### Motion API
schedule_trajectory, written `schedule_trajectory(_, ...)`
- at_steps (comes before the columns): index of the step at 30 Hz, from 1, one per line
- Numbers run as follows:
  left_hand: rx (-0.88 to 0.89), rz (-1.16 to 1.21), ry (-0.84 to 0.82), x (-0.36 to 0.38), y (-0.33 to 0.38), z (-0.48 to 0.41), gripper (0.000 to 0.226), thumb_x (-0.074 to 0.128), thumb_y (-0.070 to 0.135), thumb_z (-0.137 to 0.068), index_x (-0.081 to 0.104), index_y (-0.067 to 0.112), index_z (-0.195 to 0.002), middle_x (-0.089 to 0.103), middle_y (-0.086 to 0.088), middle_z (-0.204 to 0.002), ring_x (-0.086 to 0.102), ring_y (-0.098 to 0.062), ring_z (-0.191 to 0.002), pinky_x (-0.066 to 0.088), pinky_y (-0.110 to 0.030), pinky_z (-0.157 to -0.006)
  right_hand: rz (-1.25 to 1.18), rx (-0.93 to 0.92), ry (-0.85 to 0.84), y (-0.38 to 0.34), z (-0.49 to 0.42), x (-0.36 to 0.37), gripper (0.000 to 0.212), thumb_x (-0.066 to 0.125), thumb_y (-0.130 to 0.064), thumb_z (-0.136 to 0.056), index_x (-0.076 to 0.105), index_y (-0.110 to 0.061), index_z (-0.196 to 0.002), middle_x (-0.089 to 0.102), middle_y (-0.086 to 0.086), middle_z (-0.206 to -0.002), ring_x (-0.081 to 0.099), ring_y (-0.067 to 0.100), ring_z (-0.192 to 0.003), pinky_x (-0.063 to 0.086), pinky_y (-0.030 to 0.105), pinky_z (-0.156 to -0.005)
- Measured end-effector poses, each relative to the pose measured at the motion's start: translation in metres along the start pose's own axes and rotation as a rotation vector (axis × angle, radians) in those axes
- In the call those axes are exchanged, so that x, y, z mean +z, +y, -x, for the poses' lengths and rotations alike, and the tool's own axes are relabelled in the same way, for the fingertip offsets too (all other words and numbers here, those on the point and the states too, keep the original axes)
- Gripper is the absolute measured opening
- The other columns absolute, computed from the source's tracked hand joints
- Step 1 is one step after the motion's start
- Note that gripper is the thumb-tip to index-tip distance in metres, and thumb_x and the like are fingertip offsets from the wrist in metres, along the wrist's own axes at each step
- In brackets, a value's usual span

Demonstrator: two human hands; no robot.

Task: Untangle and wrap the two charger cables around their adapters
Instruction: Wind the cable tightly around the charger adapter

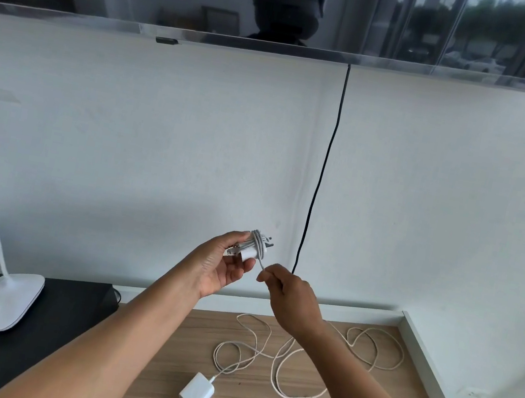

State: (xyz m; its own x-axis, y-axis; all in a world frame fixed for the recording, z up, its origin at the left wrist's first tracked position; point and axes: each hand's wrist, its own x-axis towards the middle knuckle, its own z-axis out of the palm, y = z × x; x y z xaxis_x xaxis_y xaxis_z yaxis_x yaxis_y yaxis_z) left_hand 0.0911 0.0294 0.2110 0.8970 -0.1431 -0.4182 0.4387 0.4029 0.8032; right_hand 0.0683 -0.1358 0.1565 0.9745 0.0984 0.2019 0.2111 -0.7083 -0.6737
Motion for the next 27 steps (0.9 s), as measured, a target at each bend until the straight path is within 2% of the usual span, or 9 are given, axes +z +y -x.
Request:
schedule_trajectory(4,-0.031,-0.098,-0.08,-0.002,0.0,-0.001,0.013,0.068,0.025,-0.085,0.065,0.013,-0.089,0.065,-0.007,-0.07,0.061,-0.016,-0.052,0.039,-0.018,-0.036,0.041,-0.028,-0.022,-0.002,-0.009,-0.008,0.019,0.047,-0.034,-0.099,0.065,-0.03,-0.094,0.055,-0.009,-0.063,0.046,0.019,-0.061,0.043,0.033,-0.064)
schedule_trajectory(9,0.004,-0.267,-0.2,-0.007,0.001,0.001,0.024,0.067,0.026,-0.084,0.068,0.008,-0.099,0.065,-0.007,-0.078,0.06,-0.017,-0.058,0.04,-0.021,-0.043,0.177,-0.042,-0.065,-0.003,-0.021,-0.02,0.021,0.049,-0.034,-0.098,0.062,-0.02,-0.091,0.049,-0.003,-0.061,0.049,0.03,-0.069,0.035,0.031,-0.059)
schedule_trajectory(12,0.047,-0.413,-0.254,-0.011,0.003,0.003,0.034,0.066,0.025,-0.087,0.069,0.001,-0.112,0.068,-0.01,-0.086,0.063,-0.019,-0.065,0.043,-0.022,-0.048,0.293,-0.074,-0.097,-0.003,-0.029,-0.03,0.016,0.048,-0.025,-0.096,0.063,-0.021,-0.095,0.064,0.005,-0.079,0.056,0.032,-0.079,0.034,0.03,-0.063)
schedule_trajectory(14,0.074,-0.503,-0.259,-0.013,0.004,0.003,0.034,0.068,0.022,-0.088,0.069,0.003,-0.116,0.069,-0.015,-0.092,0.066,-0.022,-0.068,0.047,-0.023,-0.049,0.358,-0.094,-0.107,-0.005,-0.035,-0.037,0.021,0.048,-0.027,-0.096,0.066,-0.027,-0.105,0.071,-0.001,-0.096,0.061,0.027,-0.089,0.039,0.03,-0.069)
schedule_trajectory(16,0.088,-0.582,-0.261,-0.013,0.005,0.004,0.031,0.07,0.021,-0.087,0.071,0.007,-0.114,0.071,-0.017,-0.094,0.067,-0.024,-0.07,0.05,-0.024,-0.051,0.396,-0.118,-0.108,-0.009,-0.043,-0.044,0.021,0.049,-0.03,-0.097,0.068,-0.031,-0.105,0.072,-0.007,-0.101,0.064,0.022,-0.095,0.041,0.029,-0.072)
schedule_trajectory(20,0.108,-0.651,-0.188,-0.011,0.0,0.001,0.028,0.074,0.02,-0.084,0.072,0.008,-0.109,0.073,-0.015,-0.088,0.067,-0.023,-0.066,0.053,-0.025,-0.05,0.499,-0.214,-0.075,-0.019,-0.055,-0.056,0.021,0.048,-0.029,-0.097,0.069,-0.03,-0.104,0.072,-0.009,-0.104,0.065,0.021,-0.096,0.042,0.029,-0.072)
schedule_trajectory(27,0.171,-0.495,0.019,-0.012,-0.001,-0.009,0.026,0.081,0.016,-0.077,0.073,0.005,-0.099,0.072,-0.015,-0.082,0.067,-0.025,-0.06,0.054,-0.027,-0.05,0.529,-0.3,0.024,-0.038,-0.045,-0.053,0.025,0.044,-0.034,-0.099,0.067,-0.025,-0.105,0.073,-0.001,-0.097,0.065,0.027,-0.088,0.045,0.031,-0.069)
